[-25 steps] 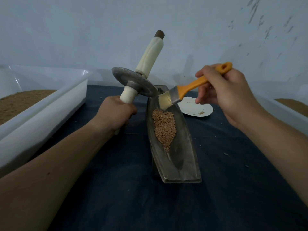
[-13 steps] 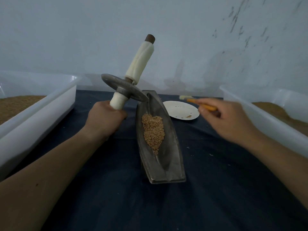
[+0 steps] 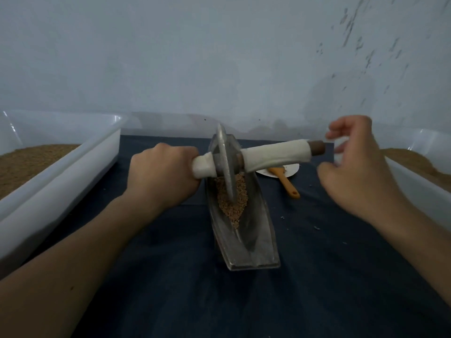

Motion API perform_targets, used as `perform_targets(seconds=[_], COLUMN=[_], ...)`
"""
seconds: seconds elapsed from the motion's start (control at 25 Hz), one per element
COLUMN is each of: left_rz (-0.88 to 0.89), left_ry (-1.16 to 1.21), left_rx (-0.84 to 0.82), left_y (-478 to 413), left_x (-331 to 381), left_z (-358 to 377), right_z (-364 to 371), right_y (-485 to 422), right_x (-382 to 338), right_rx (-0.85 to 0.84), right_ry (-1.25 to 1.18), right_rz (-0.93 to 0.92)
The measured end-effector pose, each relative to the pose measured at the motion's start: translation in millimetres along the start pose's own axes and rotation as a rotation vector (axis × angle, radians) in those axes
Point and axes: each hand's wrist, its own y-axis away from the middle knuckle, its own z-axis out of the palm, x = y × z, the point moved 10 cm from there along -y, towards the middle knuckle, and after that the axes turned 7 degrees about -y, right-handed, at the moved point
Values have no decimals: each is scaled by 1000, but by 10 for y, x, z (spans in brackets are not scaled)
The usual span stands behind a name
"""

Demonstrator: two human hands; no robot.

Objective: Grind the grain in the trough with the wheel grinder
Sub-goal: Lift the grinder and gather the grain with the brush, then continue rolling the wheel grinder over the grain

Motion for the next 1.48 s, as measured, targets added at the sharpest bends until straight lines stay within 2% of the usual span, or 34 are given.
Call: perform_targets(seconds=[0.12, 0.2, 0.28, 0.36, 0.44, 0.6, 0.72, 0.76, 0.84, 0.92, 1.08, 1.2, 1.24, 1.36, 1.4, 1.48], left_rz=[23, 57, 109, 140, 119, 21, 69, 103, 179, 176, 13, 32, 68, 169, 164, 84], left_ry=[-37, -97, -178, -241, -277, -225, -199, -208, -248, -338, -293, -314, -325, -367, -385, -374], left_rx=[-32, -58, -77, -84, -101, -173, -259, -256, -148, -97, -203, -253, -250, -145, -137, -153], left_y=[-35, -31, -5, -42, -141, -260, -170, -111, -21, 15, -265, -399, -350, -113, -94, -196], left_x=[45, 88, 158, 210, 203, 121, 81, 66, 126, 176, 107, 174, 196, 237, 225, 187], left_z=[-111, -147, -119, -56, 66, 212, 178, 130, -33, -74, 203, 164, 114, 5, 17, 63], right_z=[348, 625, 838, 1057, 1246, 1399, 1303, 1245, 1066, 985, 1307, 1375, 1318, 1163, 1178, 1313], right_y=[225, 228, 73, -97, -278, -488, -373, -299, -177, -143, -433, -530, -457, -208, -186, -321], right_x=[-614, -737, -655, -413, -267, -359, -403, -362, -271, -212, -294, -266, -267, -351, -344, -292], right_rx=[-205, -351, -492, -620, -609, -506, -573, -587, -528, -464, -491, -564, -582, -505, -509, -548], right_ry=[534, 717, 738, 675, 655, 652, 620, 619, 637, 671, 683, 708, 698, 627, 606, 569], right_rz=[-353, -450, -431, -293, -268, -394, -443, -437, -447, -439, -329, -249, -282, -567, -582, -454])
